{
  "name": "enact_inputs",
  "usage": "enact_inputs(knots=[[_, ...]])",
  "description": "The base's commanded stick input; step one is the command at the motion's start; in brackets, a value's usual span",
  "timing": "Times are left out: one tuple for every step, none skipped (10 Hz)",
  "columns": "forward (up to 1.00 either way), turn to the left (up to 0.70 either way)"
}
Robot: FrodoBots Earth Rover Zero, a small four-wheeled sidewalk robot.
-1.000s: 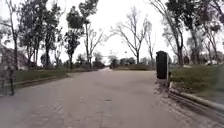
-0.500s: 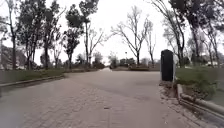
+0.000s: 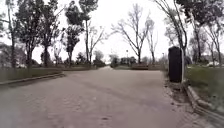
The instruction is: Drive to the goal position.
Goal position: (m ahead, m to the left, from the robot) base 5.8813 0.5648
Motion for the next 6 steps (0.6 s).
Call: enact_inputs(knots=[[0.70, 0.00], [0.70, 0.00], [0.70, 0.00], [0.70, 0.00], [0.70, 0.00], [0.70, 0.00]])
